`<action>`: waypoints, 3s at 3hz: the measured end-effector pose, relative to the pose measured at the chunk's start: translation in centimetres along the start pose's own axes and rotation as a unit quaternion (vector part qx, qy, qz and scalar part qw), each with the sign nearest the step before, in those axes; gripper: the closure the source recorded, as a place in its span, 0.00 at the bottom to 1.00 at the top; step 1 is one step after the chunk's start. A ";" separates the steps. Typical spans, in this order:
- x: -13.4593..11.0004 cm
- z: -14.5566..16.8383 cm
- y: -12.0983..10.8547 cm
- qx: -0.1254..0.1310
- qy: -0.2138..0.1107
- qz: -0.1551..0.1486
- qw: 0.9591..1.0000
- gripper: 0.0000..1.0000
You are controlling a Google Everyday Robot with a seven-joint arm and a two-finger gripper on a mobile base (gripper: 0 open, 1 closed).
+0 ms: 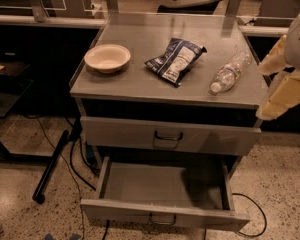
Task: Close middle drawer
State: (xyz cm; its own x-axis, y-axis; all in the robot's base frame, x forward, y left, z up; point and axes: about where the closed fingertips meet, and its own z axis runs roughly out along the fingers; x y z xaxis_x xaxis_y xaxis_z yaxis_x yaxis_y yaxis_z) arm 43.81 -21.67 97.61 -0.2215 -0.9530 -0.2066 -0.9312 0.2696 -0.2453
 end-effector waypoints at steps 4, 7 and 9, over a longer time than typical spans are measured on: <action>0.0 -0.2 0.1 0.000 -0.001 0.003 1.000 1.00; 4.1 11.8 11.2 -0.127 0.031 0.051 0.990 1.00; 4.7 13.6 13.3 -0.149 0.024 0.047 0.987 1.00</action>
Offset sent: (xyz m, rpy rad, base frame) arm 0.0000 0.0000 0.0000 0.0000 0.0000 0.0000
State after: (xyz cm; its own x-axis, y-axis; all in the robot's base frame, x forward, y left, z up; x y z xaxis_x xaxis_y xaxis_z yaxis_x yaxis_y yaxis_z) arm 34.34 -20.71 80.51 -0.3177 -0.9332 -0.1681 -0.9482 0.3112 0.0644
